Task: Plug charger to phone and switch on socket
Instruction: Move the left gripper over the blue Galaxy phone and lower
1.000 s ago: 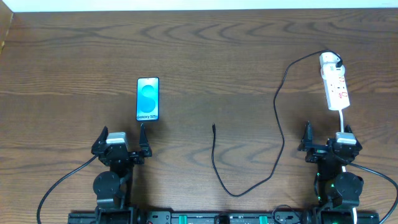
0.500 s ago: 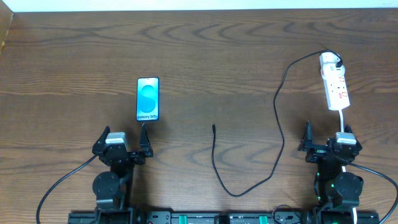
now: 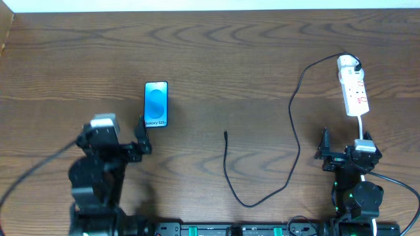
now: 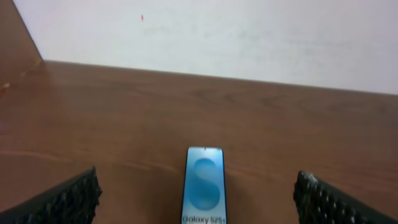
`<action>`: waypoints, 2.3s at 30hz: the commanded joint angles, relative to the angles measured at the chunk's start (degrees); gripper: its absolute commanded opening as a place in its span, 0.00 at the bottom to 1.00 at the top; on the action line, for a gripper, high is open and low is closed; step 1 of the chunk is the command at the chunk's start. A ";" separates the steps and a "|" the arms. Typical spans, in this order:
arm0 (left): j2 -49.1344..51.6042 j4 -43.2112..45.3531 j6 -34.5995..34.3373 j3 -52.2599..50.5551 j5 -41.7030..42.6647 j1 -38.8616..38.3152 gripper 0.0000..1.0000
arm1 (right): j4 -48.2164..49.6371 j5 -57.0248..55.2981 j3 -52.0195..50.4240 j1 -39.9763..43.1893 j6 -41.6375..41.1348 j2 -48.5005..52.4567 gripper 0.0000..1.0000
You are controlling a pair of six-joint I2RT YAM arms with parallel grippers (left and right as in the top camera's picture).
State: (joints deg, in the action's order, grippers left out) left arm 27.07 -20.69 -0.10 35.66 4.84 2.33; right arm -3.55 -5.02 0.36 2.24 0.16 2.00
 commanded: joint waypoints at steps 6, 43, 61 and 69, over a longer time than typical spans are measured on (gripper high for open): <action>20.59 -13.42 -5.16 23.74 0.72 0.22 0.98 | -0.13 -0.66 -0.04 0.17 -0.98 -0.07 0.99; 77.55 -45.94 -4.90 67.23 0.68 -3.06 0.94 | -0.13 -0.63 -0.04 0.17 -0.98 -0.07 0.99; 84.98 -49.18 -4.85 66.23 0.68 -3.08 0.98 | -0.13 -0.63 -0.04 0.17 -0.98 -0.07 0.99; 92.91 -48.41 -4.66 66.23 0.66 -3.06 0.98 | -0.13 -0.63 -0.04 0.17 -0.98 -0.07 0.99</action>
State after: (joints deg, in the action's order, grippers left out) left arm 118.72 -69.08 -4.82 102.10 5.67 -0.67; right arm -3.60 -4.99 0.36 2.24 0.16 2.13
